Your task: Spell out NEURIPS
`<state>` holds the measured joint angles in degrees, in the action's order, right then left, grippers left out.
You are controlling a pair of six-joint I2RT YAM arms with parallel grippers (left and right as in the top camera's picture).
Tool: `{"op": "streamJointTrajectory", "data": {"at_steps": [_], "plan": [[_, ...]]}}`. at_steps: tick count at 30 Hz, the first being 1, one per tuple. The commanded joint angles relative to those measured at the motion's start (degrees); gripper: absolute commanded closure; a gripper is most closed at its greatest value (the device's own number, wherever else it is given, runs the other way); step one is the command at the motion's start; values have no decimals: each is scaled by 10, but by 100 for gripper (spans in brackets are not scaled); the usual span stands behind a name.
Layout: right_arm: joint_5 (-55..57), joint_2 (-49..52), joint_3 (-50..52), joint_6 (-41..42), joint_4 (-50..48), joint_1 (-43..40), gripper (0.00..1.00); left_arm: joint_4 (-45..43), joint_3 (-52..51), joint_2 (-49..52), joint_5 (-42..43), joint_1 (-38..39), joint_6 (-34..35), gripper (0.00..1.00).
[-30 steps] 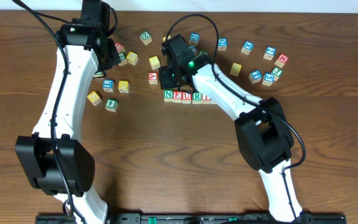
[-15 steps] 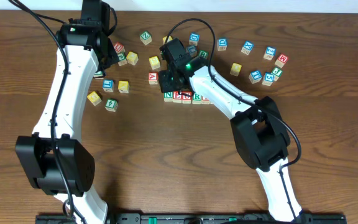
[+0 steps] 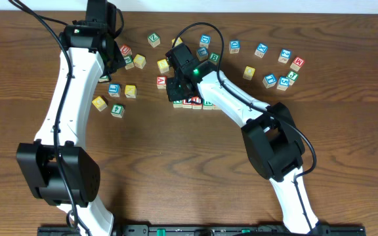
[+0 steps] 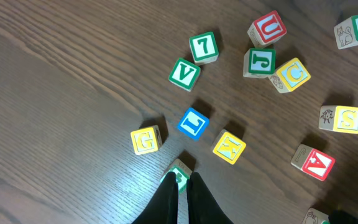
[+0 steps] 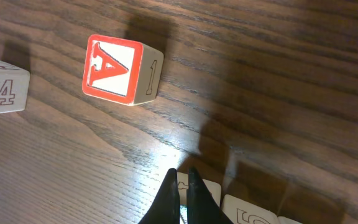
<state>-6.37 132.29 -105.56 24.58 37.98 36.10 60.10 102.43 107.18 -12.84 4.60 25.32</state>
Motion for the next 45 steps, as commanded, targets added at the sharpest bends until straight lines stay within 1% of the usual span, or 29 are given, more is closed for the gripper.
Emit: {"op": "streamJointTrajectory", "data": {"at_steps": [1, 18, 23, 27, 31, 33, 35, 37, 41, 45], "plan": [[5, 11, -8, 7, 4, 4, 99, 5, -3, -8, -14, -1, 3, 92], [25, 11, -8, 16, 12, 2, 99, 7, -3, -8, -14, -1, 3, 92], [30, 11, -9, 15, -9, 1, 99, 7, -3, -8, -14, -1, 3, 92], [28, -10, -23, 15, -9, -13, 99, 7, -3, -8, -14, -1, 3, 92], [27, -56, -28, 16, 11, -41, 99, 17, -3, -8, -12, -1, 4, 92], [26, -80, -28, 15, 38, -59, 99, 40, -3, -7, -11, -1, 24, 92], [26, -96, -28, 15, 74, -78, 99, 58, -12, -7, 6, -1, 37, 92], [20, -103, -28, 3, 123, -104, 99, 55, -36, -7, 53, -1, 36, 92], [-17, -102, -9, -45, 196, -157, 99, -1, -101, -7, 140, 5, -7, 93], [-36, -102, 10, -59, 222, -197, 99, -44, -137, -6, 178, 14, -33, 93]]}}
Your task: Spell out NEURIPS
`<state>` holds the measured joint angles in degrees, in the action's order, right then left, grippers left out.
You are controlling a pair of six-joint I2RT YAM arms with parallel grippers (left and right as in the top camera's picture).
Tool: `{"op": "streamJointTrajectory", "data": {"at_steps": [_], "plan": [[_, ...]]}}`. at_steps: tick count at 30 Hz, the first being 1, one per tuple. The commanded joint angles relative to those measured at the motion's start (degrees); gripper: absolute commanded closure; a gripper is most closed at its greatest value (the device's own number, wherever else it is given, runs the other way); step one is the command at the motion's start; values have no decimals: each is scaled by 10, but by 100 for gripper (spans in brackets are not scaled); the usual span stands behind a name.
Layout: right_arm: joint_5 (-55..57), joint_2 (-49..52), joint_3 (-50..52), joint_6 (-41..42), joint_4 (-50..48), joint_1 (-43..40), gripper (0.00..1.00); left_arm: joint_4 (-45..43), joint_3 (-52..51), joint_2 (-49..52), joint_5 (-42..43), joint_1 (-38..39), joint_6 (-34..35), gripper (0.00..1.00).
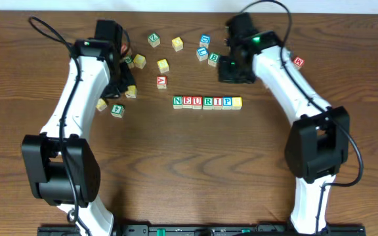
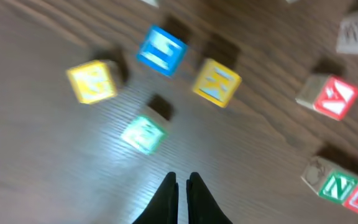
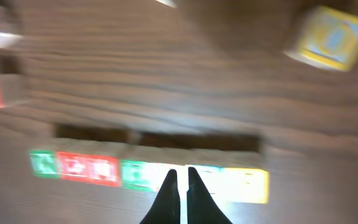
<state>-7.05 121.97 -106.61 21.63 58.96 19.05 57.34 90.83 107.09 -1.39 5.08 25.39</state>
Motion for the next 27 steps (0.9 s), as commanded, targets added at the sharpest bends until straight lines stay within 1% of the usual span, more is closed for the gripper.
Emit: {"op": "streamJointTrajectory", "data": {"at_steps": [1, 3, 5, 8, 11, 15, 20, 27], "plan": [[-32, 1, 22, -34, 16, -35, 99, -24, -26, -5, 69, 12, -38, 92], [-43, 1, 22, -42, 23, -50, 99, -33, -28, -5, 75, 18, -46, 93], [-43, 1, 22, -51, 51, -69, 99, -39, -28, -3, 91, 25, -63, 93], [-40, 1, 34, -69, 66, -80, 99, -47, -38, 2, 92, 31, -63, 92], [-28, 1, 59, -71, 68, -89, 99, -75, -64, 5, 114, 31, -63, 93], [-16, 1, 101, -71, 48, -96, 99, -108, -90, 6, 117, 31, -63, 92], [-17, 1, 140, -69, -1, -94, 99, -123, -99, 8, 120, 31, -63, 93], [-37, 1, 180, -58, -44, -91, 98, -138, -100, 29, 156, 31, -63, 93]]}}
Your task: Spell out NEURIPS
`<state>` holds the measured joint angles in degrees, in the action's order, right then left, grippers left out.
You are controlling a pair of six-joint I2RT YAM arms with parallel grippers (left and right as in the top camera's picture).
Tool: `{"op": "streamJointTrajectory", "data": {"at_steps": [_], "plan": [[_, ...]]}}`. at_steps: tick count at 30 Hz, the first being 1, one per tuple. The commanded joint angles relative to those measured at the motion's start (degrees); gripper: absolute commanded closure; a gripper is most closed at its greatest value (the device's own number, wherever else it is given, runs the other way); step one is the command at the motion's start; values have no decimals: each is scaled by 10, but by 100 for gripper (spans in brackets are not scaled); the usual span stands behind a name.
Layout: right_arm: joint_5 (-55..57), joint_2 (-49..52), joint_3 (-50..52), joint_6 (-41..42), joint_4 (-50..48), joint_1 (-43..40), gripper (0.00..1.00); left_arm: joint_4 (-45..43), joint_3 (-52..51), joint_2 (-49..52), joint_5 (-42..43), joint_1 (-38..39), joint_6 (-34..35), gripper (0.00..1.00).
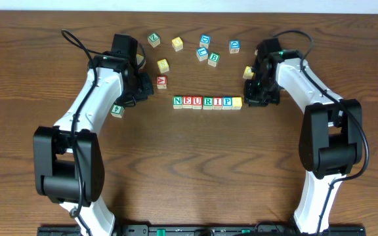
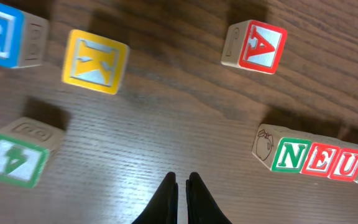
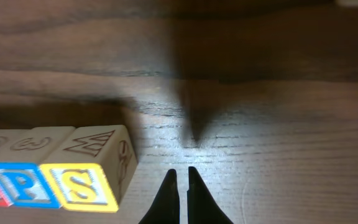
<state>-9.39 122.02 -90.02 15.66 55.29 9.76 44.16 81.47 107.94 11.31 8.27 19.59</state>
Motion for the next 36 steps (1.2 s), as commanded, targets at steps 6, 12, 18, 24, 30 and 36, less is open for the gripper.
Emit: {"op": "streamJointTrajectory", "data": {"at_steps": [6, 12, 18, 24, 30, 36], "plan": [[-17, 0, 18, 2, -18, 10, 98, -14, -6, 41, 52, 1, -5, 93], [-17, 0, 18, 2, -20, 14, 98, -15, -6, 52, 52, 14, -5, 92], [-17, 0, 18, 2, -23, 16, 98, -32, -6, 82, 52, 38, -5, 92], [-17, 0, 18, 1, -24, 16, 98, -51, -6, 101, 52, 51, -5, 93], [-17, 0, 18, 1, -24, 16, 98, -66, -6, 101, 52, 63, -5, 92], [-17, 0, 18, 1, -24, 16, 98, -78, -6, 101, 52, 78, -5, 92]]}}
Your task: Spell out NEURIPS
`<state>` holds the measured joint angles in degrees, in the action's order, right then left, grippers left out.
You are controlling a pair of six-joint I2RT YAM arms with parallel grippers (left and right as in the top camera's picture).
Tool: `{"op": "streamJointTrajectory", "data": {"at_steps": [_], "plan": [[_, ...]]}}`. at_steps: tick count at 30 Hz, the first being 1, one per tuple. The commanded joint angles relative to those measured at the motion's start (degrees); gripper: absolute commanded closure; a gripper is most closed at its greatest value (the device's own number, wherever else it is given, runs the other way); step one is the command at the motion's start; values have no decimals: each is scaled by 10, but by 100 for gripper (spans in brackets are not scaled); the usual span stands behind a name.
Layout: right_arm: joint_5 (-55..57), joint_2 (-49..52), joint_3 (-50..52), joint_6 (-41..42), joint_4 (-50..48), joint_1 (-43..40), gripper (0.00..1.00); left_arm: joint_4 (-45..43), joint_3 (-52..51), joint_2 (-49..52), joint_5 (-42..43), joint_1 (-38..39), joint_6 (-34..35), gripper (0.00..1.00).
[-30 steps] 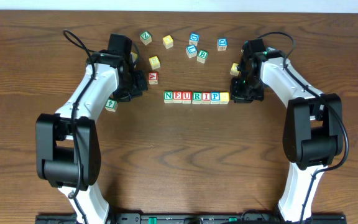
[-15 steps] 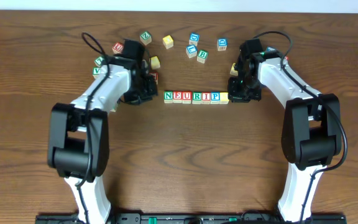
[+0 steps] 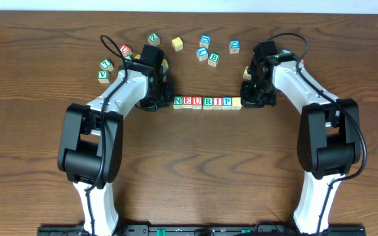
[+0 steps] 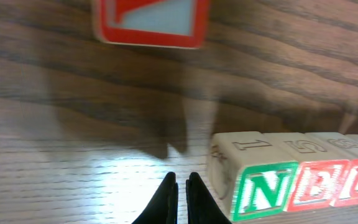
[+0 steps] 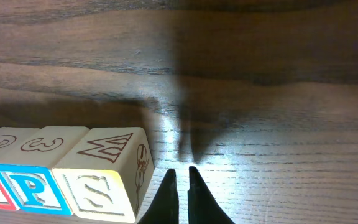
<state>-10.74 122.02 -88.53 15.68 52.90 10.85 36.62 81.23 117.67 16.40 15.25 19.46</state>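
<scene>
Seven letter blocks stand in a straight row reading NEURIPS (image 3: 207, 101) at the table's middle. My left gripper (image 4: 181, 182) is shut on nothing, low over the wood just left of the green N block (image 4: 263, 188). A red A block (image 4: 151, 22) lies just behind it. My right gripper (image 5: 180, 176) is also shut and empty, close to the right side of the yellow S block (image 5: 98, 196), with the blue P block (image 5: 33, 190) beside that. In the overhead view the left gripper (image 3: 163, 99) and right gripper (image 3: 249, 98) flank the row's two ends.
Loose blocks lie along the back: a green V block (image 3: 102, 77), a red block (image 3: 125, 50), a yellow block (image 3: 177, 43), blue blocks (image 3: 205, 40) and a yellow block (image 3: 247, 71) near the right arm. Both arms reach in from the front.
My left gripper has moved right, from the loose blocks by the red A to the N end of the row. My right gripper sits slightly nearer the S block. The row is unchanged.
First my right gripper was low at the row's left end near the A block, and the left was over loose blocks at the left. Then the whole row showed, with the right arm at the back right. Later the right gripper stood by S; now both flank the row.
</scene>
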Motion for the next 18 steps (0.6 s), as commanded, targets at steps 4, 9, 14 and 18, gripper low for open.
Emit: {"op": "streamJointTrajectory", "data": {"at_steps": [4, 9, 14, 18], "plan": [[-3, 0, 3, 1, 0, 5, 98, -3, -4, 3, 1, 12, -4, 93], [-3, 0, 3, 1, 0, 5, 98, -10, -4, 3, 1, 12, -4, 93], [-3, 0, 3, 1, 0, 5, 98, -15, -4, 3, 1, 12, -4, 93], [-3, 0, 3, 1, -2, 5, 98, -16, -4, 3, 1, 12, -4, 93]]}}
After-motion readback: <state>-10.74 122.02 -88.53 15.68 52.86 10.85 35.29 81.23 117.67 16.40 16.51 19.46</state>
